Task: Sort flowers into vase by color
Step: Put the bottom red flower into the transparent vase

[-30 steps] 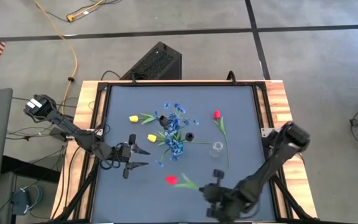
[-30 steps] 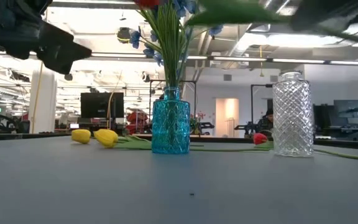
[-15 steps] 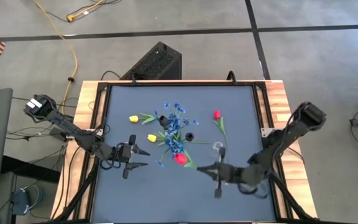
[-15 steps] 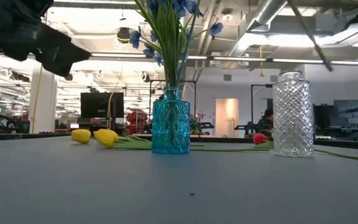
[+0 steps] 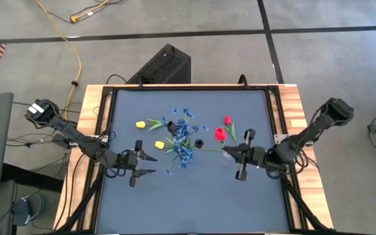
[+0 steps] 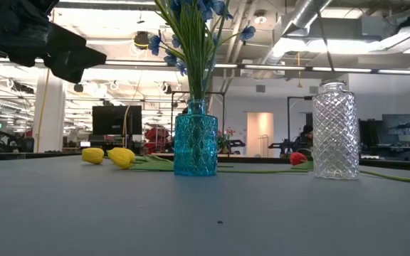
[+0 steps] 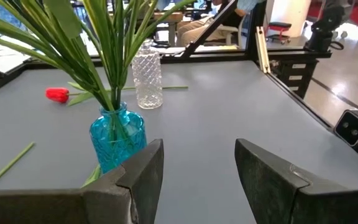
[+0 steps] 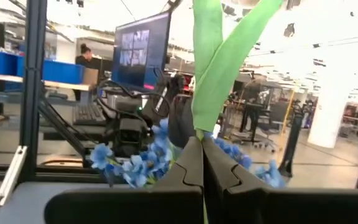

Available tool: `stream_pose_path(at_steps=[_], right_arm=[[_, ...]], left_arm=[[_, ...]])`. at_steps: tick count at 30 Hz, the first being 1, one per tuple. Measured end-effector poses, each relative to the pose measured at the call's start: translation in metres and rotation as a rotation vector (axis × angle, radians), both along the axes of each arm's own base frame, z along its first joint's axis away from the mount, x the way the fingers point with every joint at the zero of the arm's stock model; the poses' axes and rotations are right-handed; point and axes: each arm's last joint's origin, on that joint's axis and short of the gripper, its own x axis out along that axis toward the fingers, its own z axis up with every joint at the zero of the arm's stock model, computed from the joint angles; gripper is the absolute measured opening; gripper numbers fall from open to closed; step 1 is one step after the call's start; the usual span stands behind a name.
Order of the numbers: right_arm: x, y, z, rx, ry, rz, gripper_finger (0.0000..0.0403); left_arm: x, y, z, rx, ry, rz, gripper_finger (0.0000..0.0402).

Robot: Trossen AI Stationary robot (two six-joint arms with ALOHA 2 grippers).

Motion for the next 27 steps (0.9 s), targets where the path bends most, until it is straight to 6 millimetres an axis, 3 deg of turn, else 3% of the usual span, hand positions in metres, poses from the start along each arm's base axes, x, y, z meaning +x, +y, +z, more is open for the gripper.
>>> stream_pose_path(at_steps=[5,18,27], right_arm=[[0.000,-0.009,-0.008,0.031,0.000,-0.019,0.0016],[0.001,-0.005,-0.017,0.042,0.067,-0.015,0.0016],[-0.004,0.002,-0.020,0.024,0.104,-0.035,0.0075]], left_arm=[[0.000,0.000,0.000,-0.007,-0.003,0.000,0.0187],[0.000,0.000,-0.002,-0.007,0.019,-0.001,0.0187],[0.000,-0.001,-0.002,-0.022,0.027,-0.032,0.0187]])
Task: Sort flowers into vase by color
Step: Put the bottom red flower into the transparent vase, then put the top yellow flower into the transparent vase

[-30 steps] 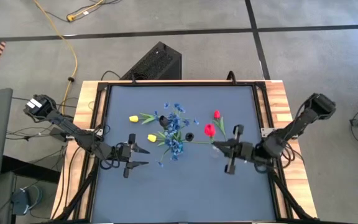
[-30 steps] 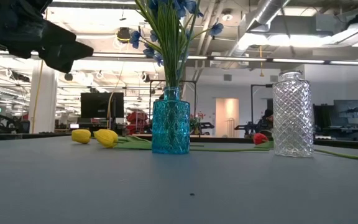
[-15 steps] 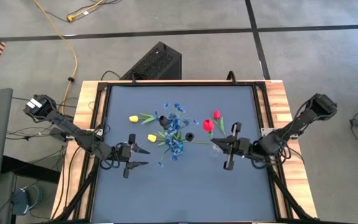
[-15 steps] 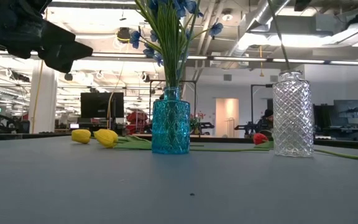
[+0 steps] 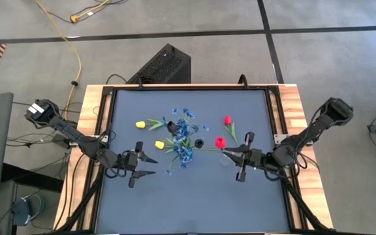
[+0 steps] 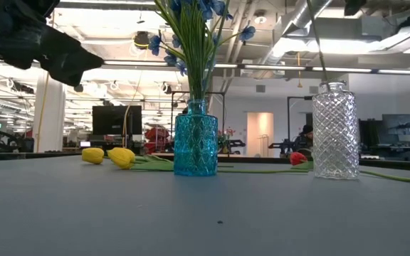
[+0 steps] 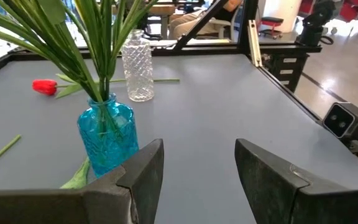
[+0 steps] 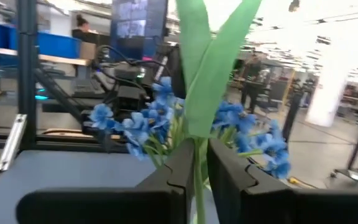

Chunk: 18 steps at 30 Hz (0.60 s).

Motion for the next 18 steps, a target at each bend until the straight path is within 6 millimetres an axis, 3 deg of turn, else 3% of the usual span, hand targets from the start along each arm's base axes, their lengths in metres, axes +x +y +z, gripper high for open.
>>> stream_pose_path(at_steps=[11,18], right_arm=[[-0.011,0.001,-0.001,0.058,0.052,-0.305,0.0129],[-0.023,0.005,0.007,0.145,0.012,-0.290,0.0189]], left_arm=[[0.000,-0.001,0.000,-0.023,0.003,-0.014,0.0187],[0.000,-0.001,0.000,-0.023,0.003,-0.014,0.0187]])
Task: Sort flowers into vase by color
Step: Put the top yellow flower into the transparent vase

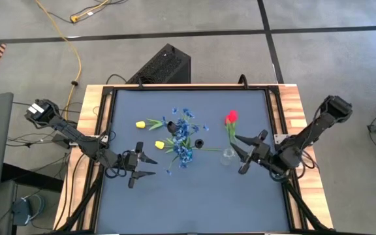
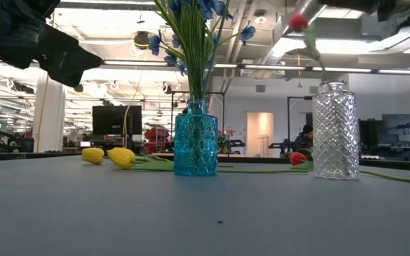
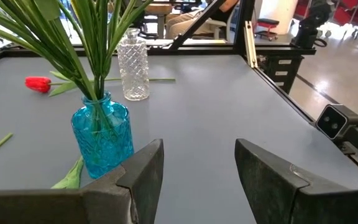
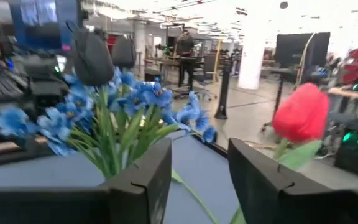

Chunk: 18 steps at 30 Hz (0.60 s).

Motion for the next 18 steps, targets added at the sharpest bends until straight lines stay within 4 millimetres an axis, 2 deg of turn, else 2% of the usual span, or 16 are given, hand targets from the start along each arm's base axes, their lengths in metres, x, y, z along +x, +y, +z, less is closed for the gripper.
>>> stream_pose_path(at_steps=[5,11,18], right_arm=[[-0.011,0.006,0.005,0.040,-0.024,0.039,0.0217],[-0.023,0.013,0.011,0.137,-0.081,0.092,0.0220],[-0.014,0.035,0.023,0.193,-0.081,0.263,0.0219]], left_arm=[[0.000,0.000,0.000,0.000,0.000,0.000,0.0187],[0.000,0.000,-0.002,0.010,0.022,0.007,0.0187],[-0.001,0.002,-0.005,0.023,0.045,0.046,0.0187]])
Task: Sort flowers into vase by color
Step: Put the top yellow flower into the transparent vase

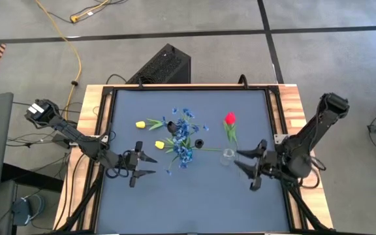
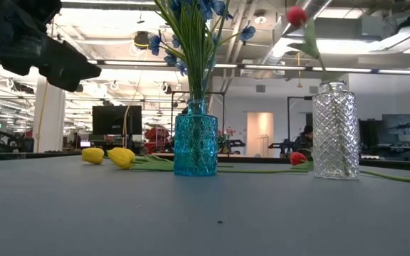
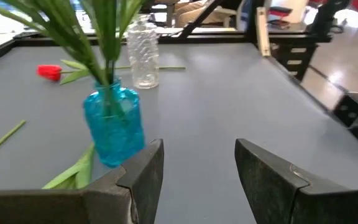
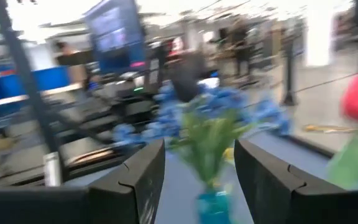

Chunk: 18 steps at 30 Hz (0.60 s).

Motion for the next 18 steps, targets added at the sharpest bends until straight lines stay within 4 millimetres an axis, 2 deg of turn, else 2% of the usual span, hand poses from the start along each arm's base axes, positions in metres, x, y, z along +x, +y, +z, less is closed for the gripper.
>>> stream_pose_path(at_steps=[5,9,14,18], right_arm=[[0.022,0.019,0.002,0.034,0.110,0.159,0.0218],[0.040,0.032,-0.001,0.047,0.243,0.263,0.0218],[0.056,0.043,-0.008,0.021,0.327,0.300,0.0218],[0.061,0.050,-0.017,0.002,0.363,0.326,0.0218]], left_arm=[[-0.001,0.005,-0.005,0.018,0.035,0.144,0.0187],[0.005,0.022,-0.007,0.050,0.045,0.288,0.0187],[0.021,0.066,-0.004,0.041,0.111,0.325,0.0187],[0.025,0.105,-0.004,0.034,0.191,0.368,0.0187]])
